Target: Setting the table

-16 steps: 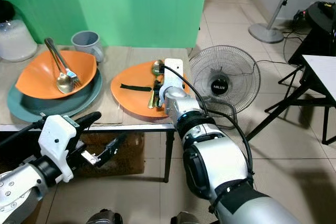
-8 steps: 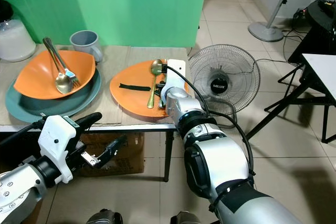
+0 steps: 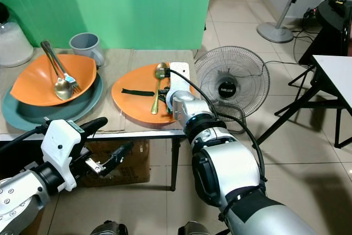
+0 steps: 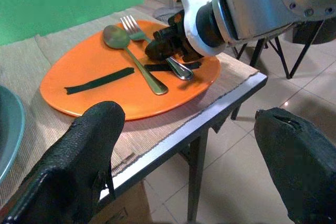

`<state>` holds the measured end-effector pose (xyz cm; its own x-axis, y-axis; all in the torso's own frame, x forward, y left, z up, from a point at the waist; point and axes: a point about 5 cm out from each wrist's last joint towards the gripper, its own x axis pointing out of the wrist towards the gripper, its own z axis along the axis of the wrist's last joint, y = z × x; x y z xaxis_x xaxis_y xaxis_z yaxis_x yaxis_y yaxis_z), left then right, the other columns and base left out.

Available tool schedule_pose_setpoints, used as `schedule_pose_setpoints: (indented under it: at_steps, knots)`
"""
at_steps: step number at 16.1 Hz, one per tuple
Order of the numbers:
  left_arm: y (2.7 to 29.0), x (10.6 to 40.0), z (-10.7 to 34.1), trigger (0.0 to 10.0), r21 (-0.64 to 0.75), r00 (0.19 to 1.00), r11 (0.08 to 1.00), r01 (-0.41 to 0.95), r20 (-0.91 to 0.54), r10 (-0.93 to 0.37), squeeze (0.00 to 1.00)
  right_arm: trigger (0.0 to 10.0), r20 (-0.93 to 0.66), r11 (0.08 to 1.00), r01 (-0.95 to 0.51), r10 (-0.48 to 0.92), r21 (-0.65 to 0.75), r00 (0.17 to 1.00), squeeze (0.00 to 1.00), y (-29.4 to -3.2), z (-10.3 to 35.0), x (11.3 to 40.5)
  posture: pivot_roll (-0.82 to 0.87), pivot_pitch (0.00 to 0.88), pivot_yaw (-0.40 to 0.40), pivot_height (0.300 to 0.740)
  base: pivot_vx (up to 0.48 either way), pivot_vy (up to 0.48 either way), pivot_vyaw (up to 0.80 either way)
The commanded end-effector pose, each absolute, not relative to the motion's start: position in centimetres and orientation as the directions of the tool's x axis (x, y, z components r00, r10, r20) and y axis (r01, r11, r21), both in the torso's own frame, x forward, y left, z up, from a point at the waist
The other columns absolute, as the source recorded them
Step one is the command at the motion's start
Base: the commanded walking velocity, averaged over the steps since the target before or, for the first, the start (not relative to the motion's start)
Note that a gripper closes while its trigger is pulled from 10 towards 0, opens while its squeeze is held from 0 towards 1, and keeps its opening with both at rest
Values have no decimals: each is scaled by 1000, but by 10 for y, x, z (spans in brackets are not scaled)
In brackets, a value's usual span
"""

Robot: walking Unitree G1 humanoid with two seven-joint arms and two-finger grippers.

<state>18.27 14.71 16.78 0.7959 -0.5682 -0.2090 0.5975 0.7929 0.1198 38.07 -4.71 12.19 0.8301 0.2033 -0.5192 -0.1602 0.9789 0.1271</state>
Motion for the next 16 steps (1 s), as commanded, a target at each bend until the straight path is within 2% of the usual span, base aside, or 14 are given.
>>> schedule_pose_setpoints:
  at_steps: [1,13,16]
  knots:
    - [144,181,170,10000,121,781,777,618,-208,-589,0,0,-616,973,-160,230,169,754,0,-42,100,367,31,116,-34,740,0,0,0]
    - [147,188,170,10000,148,791,780,608,-203,-578,0,0,-584,957,-153,273,247,765,0,-41,106,371,28,82,-32,740,0,0,0]
    - [149,194,173,10000,166,812,796,582,-178,-556,0,0,-504,919,-132,319,371,802,0,-47,123,381,23,53,-22,740,0,0,0]
